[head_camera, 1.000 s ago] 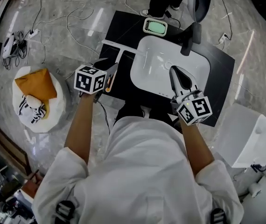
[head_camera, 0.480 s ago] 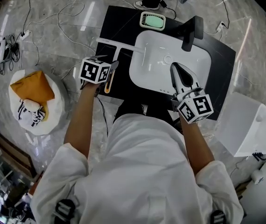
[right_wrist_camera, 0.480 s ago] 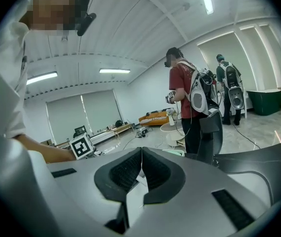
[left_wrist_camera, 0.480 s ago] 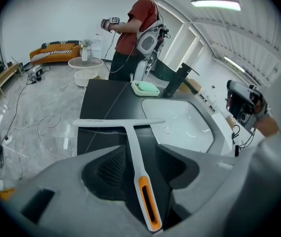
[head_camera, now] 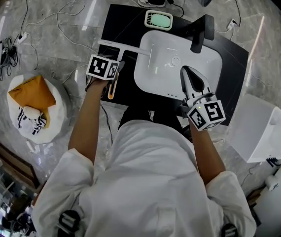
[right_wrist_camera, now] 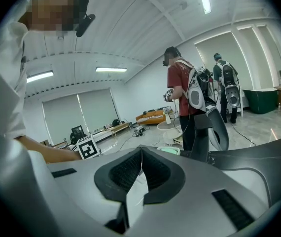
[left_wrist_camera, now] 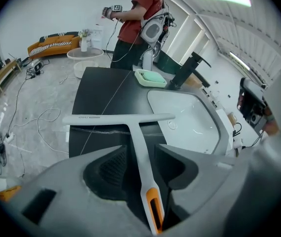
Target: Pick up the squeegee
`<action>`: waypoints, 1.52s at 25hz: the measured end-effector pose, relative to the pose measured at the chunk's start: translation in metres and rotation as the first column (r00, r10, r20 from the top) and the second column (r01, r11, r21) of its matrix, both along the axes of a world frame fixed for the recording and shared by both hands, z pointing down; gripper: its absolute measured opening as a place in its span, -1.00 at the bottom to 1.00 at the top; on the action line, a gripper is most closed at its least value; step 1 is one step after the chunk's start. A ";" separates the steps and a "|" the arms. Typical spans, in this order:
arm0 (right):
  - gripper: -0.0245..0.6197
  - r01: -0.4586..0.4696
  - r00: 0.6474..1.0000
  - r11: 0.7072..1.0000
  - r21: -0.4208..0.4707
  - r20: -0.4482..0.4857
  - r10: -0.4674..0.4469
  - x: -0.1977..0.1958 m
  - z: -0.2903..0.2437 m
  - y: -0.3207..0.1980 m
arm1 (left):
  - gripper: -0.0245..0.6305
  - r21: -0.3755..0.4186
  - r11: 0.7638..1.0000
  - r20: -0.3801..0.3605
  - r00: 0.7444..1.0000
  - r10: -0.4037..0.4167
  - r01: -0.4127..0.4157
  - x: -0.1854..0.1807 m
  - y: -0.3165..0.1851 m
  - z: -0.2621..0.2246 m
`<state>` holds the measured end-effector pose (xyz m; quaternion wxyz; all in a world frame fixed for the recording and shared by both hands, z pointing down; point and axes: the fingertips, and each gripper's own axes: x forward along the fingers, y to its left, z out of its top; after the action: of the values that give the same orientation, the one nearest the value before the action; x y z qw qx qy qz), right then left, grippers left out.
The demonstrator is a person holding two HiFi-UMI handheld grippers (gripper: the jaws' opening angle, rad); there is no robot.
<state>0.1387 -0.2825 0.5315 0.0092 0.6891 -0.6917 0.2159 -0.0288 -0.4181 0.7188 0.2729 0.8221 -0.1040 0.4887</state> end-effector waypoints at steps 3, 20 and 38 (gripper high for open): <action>-0.88 -0.008 1.000 1.000 -0.001 0.002 0.008 0.003 0.002 0.001 | -0.37 -0.001 1.000 0.013 1.000 -0.001 0.001 0.004 -0.002 0.006; -0.88 -0.023 1.000 1.000 0.004 0.014 0.023 0.014 0.004 0.004 | -0.56 -0.022 1.000 0.061 0.998 -0.013 0.014 0.011 0.001 0.015; -0.88 0.027 1.000 0.997 0.076 -0.006 -0.026 0.010 -0.022 0.010 | -0.65 0.041 0.994 -0.056 0.993 -0.102 0.105 0.011 0.001 -0.042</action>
<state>0.1489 -0.2728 0.5092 -0.0123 0.6804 -0.7084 0.1874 -0.0175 -0.4168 0.6769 0.2824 0.8342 -0.1499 0.4493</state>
